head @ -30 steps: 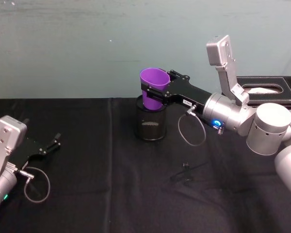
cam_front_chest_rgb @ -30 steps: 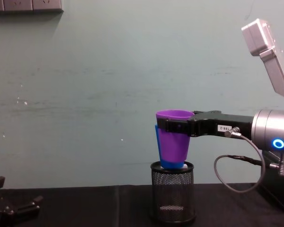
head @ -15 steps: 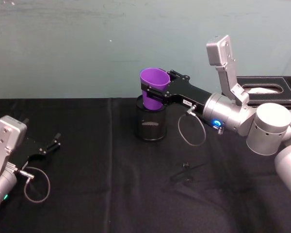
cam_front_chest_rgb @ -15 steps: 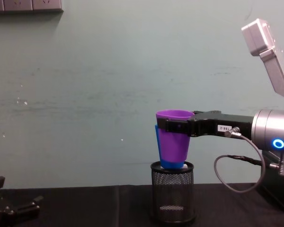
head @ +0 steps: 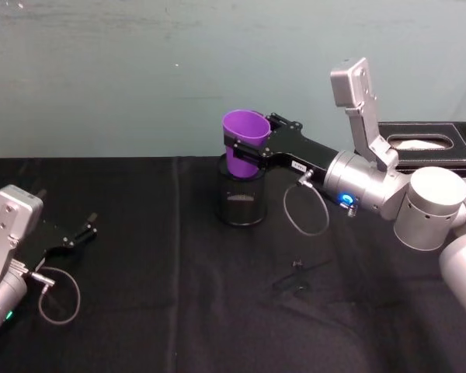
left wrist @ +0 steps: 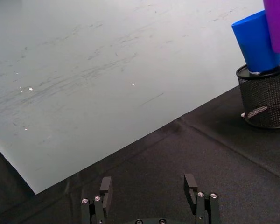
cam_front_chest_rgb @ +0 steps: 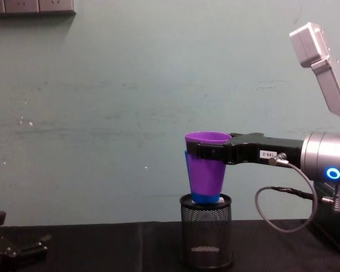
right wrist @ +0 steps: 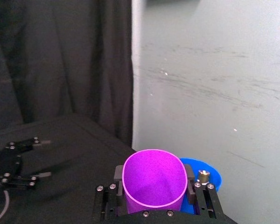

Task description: Pick up one cup with a gripper and tap it against the other cup.

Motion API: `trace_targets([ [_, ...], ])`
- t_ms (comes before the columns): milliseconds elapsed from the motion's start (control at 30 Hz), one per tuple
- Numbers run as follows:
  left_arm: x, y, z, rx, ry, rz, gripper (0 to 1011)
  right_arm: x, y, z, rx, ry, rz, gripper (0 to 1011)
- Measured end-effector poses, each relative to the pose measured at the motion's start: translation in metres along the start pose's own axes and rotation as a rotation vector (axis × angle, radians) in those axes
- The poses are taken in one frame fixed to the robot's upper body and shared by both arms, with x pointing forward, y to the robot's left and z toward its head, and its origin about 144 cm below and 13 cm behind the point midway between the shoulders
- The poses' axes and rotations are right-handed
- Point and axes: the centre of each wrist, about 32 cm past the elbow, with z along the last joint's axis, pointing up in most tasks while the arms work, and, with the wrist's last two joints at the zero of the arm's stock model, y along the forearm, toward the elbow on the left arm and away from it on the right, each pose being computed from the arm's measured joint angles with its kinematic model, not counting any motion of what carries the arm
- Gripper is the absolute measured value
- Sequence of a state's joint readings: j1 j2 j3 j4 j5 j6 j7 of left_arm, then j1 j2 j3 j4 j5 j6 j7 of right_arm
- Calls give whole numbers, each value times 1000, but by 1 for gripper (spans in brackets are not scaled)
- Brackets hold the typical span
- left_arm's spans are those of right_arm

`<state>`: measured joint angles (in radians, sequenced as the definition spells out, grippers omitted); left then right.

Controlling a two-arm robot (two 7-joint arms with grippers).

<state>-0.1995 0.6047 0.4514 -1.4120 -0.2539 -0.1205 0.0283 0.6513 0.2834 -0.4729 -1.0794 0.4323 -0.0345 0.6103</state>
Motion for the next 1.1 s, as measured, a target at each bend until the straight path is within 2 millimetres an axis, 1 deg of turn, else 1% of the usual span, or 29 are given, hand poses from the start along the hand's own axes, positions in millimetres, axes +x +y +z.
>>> trace_targets([
  [267,0,0,0,0,0,0,1000,-11,-8,-7,28,19,27,739],
  [500,0,0,0,0,0,0,1000,-28,-24,-13,53,27,37,739],
  [733,0,0,0,0,0,0,1000,-54,-48,-32,39,50,27,739],
  [867,0,0,0,0,0,0,1000,-65,-61,-44,14,62,14,739],
  [1100,0,0,0,0,0,0,1000,-78,-81,-60,-21,56,-21,739],
])
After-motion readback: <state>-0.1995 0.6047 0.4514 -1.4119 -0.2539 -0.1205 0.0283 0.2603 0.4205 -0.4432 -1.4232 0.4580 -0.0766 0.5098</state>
